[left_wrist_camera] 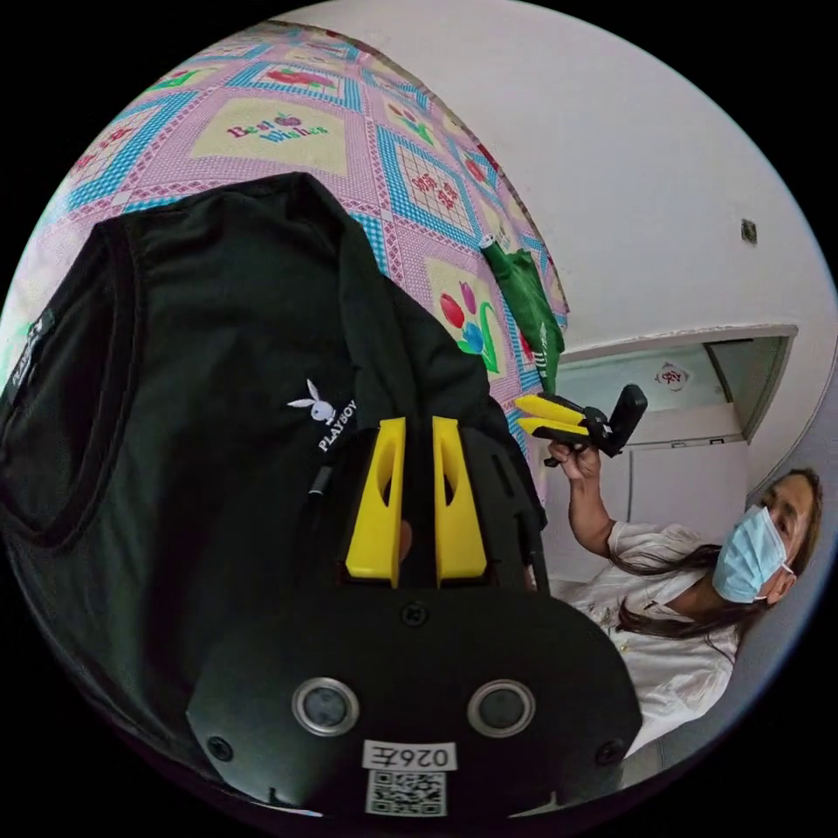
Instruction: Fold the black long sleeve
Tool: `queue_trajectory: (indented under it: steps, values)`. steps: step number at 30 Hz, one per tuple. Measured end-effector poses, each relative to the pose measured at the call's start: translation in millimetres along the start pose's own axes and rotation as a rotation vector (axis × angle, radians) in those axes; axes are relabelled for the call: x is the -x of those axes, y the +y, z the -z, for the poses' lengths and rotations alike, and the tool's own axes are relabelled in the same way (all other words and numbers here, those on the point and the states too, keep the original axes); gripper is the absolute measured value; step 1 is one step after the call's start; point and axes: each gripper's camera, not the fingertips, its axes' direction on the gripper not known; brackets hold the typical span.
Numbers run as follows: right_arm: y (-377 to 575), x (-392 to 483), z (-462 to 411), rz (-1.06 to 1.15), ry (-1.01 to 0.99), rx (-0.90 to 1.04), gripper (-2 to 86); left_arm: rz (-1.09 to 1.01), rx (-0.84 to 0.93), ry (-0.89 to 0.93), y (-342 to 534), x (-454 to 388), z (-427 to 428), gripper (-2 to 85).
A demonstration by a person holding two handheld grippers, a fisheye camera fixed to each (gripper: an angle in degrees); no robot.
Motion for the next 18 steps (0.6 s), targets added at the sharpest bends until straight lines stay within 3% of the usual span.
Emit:
queue_trajectory:
  steps: [5,9,12,15,18]
  values:
    - [-28.9,17.3,9.6,0.040,-0.001,-0.059,3.0,0.143,-0.168,-0.007,56.1,32.5,62.3,5.6]
    - [-90.4,45.7,-9.5,0.100,-0.038,-0.099,1.9,0.102,-0.239,0.076,54.7,25.2,62.0,4.4]
    - [-145.3,59.9,-47.9,0.144,-0.049,-0.074,0.8,0.047,-0.205,0.121,19.8,19.1,35.9,2.1]
    - [-175.0,42.7,-110.6,0.177,0.146,0.151,-0.9,0.102,-0.041,-0.015,-6.5,30.5,5.4,-0.4]
    - [-167.2,-2.8,-83.1,0.060,0.078,0.059,-1.1,0.111,-0.077,0.014,2.3,36.7,19.2,-0.9]
